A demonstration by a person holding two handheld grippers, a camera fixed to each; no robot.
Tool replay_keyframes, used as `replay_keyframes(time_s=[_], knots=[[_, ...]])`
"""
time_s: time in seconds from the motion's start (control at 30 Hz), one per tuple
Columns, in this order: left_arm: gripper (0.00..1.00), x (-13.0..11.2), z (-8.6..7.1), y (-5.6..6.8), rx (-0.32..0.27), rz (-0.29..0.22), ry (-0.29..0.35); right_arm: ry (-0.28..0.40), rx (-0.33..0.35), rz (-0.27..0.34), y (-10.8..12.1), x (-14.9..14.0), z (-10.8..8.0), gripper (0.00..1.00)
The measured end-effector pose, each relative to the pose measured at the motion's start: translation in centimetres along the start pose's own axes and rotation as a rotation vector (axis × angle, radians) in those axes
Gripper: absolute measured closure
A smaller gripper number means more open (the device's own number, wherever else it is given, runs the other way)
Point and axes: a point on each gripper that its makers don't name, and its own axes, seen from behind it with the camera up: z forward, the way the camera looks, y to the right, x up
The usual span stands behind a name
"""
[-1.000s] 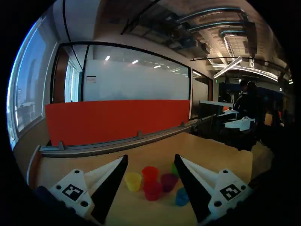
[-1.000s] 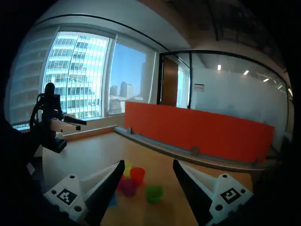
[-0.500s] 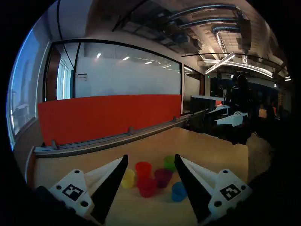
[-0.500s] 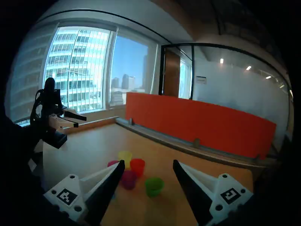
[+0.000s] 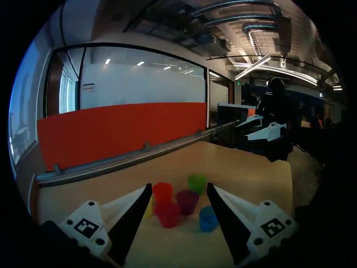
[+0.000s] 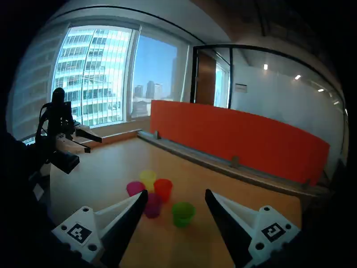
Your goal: Pour water
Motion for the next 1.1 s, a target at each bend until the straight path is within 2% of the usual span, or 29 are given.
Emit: replay_keyframes(time_s=[0.4,0.7,1.1], knots=[[0.09,-2.9,1.6,2.5,-0.074,0.046,-0.019,-0.038,-0.001,-0.01,0.1,-1.6,1.2,0.01],[0.09,-6.3,3.0,3.4,-0.108,0.046,-0.088,-0.059,0.003,-0.012,0.1,-2.6,1.9,0.01],[0.09,-9.7,4.7,5.0,-0.163,0.057,-0.169,-0.081,0.009,-0.005,0.5,-3.7,3.2,0.01]])
